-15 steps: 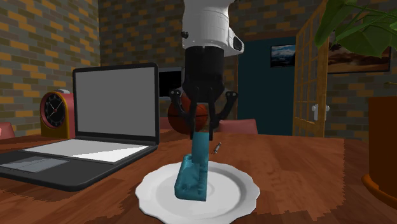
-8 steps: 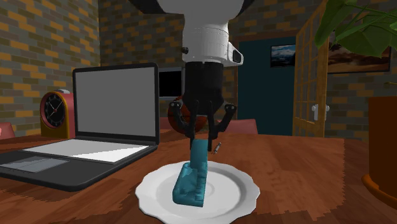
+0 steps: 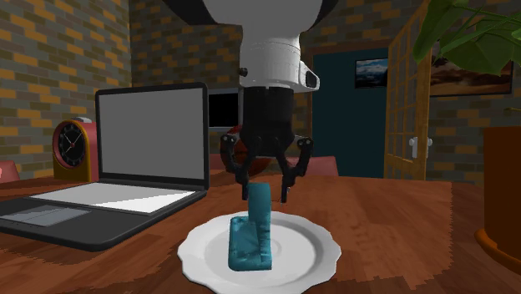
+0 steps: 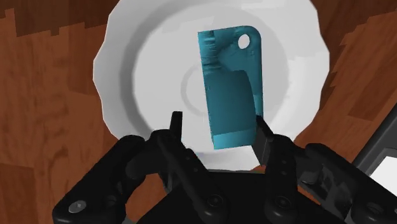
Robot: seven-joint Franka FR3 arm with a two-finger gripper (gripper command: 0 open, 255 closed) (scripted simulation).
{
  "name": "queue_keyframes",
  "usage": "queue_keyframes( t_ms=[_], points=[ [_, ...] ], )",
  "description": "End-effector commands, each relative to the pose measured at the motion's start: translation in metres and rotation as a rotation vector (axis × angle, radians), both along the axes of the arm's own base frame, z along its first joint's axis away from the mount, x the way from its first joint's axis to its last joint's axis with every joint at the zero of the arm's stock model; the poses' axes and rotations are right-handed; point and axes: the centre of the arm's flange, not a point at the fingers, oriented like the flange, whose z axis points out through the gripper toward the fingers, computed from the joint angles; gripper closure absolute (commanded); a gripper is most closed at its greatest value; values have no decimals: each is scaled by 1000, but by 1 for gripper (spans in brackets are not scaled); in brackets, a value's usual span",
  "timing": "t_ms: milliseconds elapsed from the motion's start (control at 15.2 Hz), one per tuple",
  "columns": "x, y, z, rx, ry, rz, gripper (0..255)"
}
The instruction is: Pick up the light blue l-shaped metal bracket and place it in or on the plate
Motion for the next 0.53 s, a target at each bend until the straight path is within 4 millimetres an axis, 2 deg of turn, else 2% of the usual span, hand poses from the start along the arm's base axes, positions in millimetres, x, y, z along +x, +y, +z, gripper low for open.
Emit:
queue_keyframes(
  t_ms=[0,264,462],
  points=[
    [-2,0,-6,0,19,0,0],
    [-2,1,-5,1,19,0,0],
    [-4,0,35,1,19,0,0]
  ],
)
